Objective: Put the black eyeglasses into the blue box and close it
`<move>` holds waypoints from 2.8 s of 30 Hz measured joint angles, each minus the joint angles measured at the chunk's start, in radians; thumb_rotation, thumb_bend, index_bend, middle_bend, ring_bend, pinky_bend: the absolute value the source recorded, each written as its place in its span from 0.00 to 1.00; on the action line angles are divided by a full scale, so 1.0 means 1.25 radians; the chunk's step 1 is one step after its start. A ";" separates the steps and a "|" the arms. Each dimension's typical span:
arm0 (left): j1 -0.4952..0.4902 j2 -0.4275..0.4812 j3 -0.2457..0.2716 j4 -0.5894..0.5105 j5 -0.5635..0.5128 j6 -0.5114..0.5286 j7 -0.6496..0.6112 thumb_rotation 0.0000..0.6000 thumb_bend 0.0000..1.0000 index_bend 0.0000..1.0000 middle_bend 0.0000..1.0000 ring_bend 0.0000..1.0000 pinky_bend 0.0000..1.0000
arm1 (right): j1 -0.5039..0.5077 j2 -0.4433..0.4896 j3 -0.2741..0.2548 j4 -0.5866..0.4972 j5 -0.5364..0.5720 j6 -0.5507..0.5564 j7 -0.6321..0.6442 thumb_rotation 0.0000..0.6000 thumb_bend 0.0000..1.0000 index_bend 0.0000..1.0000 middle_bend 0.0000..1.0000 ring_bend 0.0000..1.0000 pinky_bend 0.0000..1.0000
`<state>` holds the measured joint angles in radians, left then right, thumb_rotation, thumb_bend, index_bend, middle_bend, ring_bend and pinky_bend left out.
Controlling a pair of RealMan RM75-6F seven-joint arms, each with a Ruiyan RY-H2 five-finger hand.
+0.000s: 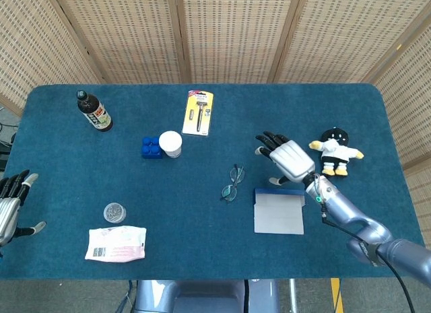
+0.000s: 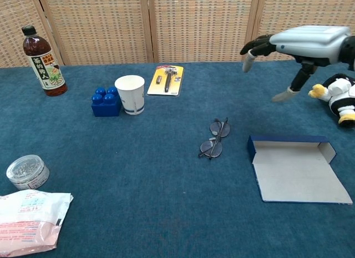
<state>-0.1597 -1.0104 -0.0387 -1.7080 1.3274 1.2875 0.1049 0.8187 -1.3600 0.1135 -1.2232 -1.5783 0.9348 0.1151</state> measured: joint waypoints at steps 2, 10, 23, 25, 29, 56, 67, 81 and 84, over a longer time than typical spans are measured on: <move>-0.001 0.000 0.000 0.001 0.000 -0.001 -0.002 1.00 0.00 0.00 0.00 0.00 0.00 | 0.015 -0.035 0.000 0.039 -0.026 0.019 -0.023 1.00 0.13 0.26 0.14 0.04 0.18; -0.002 0.003 0.000 0.003 -0.001 -0.005 -0.011 1.00 0.00 0.00 0.00 0.00 0.00 | 0.064 -0.115 0.001 0.084 -0.042 0.006 -0.098 1.00 0.11 0.27 0.15 0.05 0.18; 0.001 0.012 0.002 0.004 0.005 -0.004 -0.040 1.00 0.00 0.00 0.00 0.00 0.00 | 0.117 -0.204 -0.031 0.212 -0.069 -0.044 -0.209 1.00 0.09 0.30 0.18 0.07 0.18; 0.000 0.013 0.002 0.006 0.006 -0.007 -0.043 1.00 0.00 0.00 0.00 0.00 0.00 | 0.122 -0.214 -0.033 0.211 -0.060 -0.058 -0.211 1.00 0.09 0.30 0.18 0.07 0.18; -0.002 0.015 0.003 0.006 0.007 -0.011 -0.051 1.00 0.00 0.00 0.00 0.00 0.00 | 0.129 -0.233 -0.032 0.226 -0.052 -0.069 -0.240 1.00 0.09 0.30 0.18 0.07 0.18; -0.003 0.023 0.006 0.012 0.009 -0.018 -0.074 1.00 0.00 0.00 0.00 0.00 0.00 | 0.145 -0.272 -0.056 0.229 -0.016 -0.112 -0.283 1.00 0.12 0.36 0.18 0.08 0.18; 0.000 0.026 0.006 0.014 0.011 -0.015 -0.085 1.00 0.00 0.00 0.00 0.00 0.00 | 0.148 -0.291 -0.058 0.237 0.001 -0.129 -0.296 1.00 0.34 0.43 0.19 0.08 0.18; -0.002 0.028 0.007 0.014 0.012 -0.020 -0.091 1.00 0.00 0.00 0.00 0.00 0.00 | 0.148 -0.306 -0.062 0.249 0.009 -0.130 -0.295 1.00 0.47 0.47 0.19 0.08 0.18; -0.003 0.028 0.008 0.015 0.011 -0.022 -0.091 1.00 0.00 0.00 0.00 0.00 0.00 | 0.148 -0.309 -0.064 0.252 0.009 -0.130 -0.290 1.00 0.47 0.49 0.20 0.08 0.18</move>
<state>-0.1629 -0.9753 -0.0292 -1.6894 1.3417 1.2601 -0.0093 1.0033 -1.7467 0.0338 -0.9076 -1.5671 0.7720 -0.2478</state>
